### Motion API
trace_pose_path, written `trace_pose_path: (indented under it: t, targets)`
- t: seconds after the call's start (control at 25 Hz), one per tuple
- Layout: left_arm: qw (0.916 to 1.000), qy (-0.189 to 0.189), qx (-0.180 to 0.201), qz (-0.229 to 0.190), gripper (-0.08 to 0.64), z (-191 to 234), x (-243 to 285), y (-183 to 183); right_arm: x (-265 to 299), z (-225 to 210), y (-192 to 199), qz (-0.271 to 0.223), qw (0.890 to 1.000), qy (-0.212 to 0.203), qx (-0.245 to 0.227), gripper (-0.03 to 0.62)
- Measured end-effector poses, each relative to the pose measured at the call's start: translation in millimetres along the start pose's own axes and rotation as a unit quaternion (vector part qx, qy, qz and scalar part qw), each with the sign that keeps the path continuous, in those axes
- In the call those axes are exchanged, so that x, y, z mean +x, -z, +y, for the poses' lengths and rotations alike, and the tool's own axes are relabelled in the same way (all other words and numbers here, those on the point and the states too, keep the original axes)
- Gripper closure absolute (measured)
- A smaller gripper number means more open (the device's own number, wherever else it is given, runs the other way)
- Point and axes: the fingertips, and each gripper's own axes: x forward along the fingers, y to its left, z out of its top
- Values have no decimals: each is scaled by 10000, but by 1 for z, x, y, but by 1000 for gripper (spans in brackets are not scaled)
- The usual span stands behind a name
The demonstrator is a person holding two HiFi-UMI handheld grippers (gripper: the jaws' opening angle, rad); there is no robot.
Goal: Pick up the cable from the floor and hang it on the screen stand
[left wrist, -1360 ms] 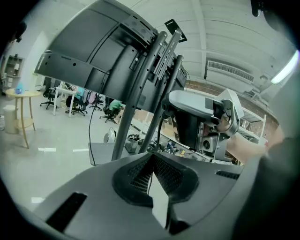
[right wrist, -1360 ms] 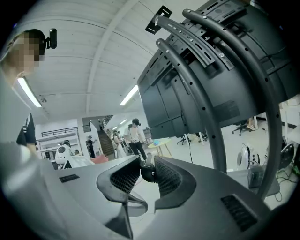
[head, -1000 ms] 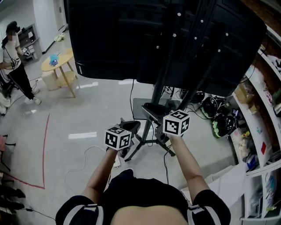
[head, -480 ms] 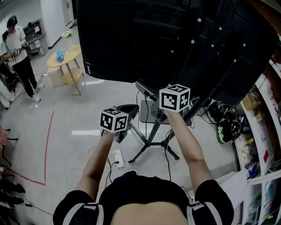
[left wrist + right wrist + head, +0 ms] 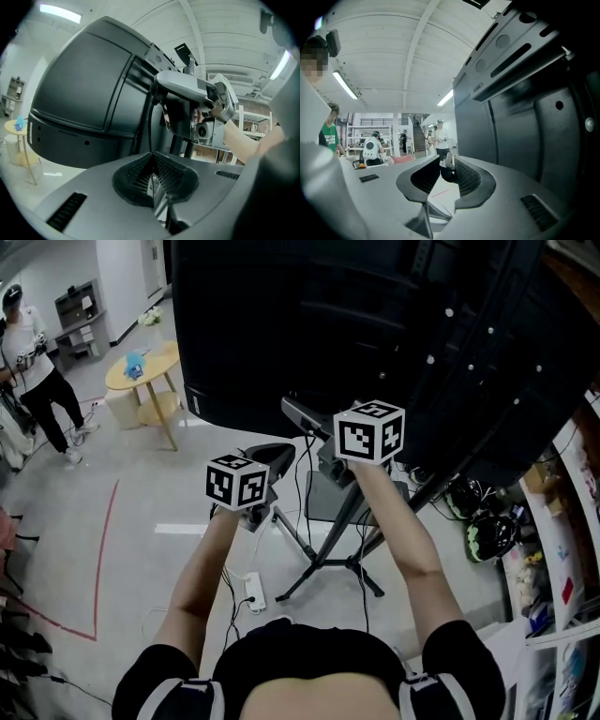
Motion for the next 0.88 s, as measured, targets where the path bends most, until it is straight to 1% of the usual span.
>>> trace_pose_path:
  t: [0.12,0.2,0.48,0.68,0.88]
  targets:
    - [9999,2,-36,-116,552,2,6,-19,11,-4,-16,63,9999,-73,-140,483]
    - [9999,-26,14,-161,552,3,10,-30,17,-5,-27,80,9997,-121,-220,483]
    - [9991,-126,74,-410,552,6,3,-69,41,10,-80,26,9979,-366,-535,483]
    - [9979,-256,279,-523,552,18,-1,-101,59,20,-121,6,9953,-494,-831,483]
    - [9959,-361,460,-686,552,29,-11,-134,70,35,-157,-105,9931,-589,-1009,483]
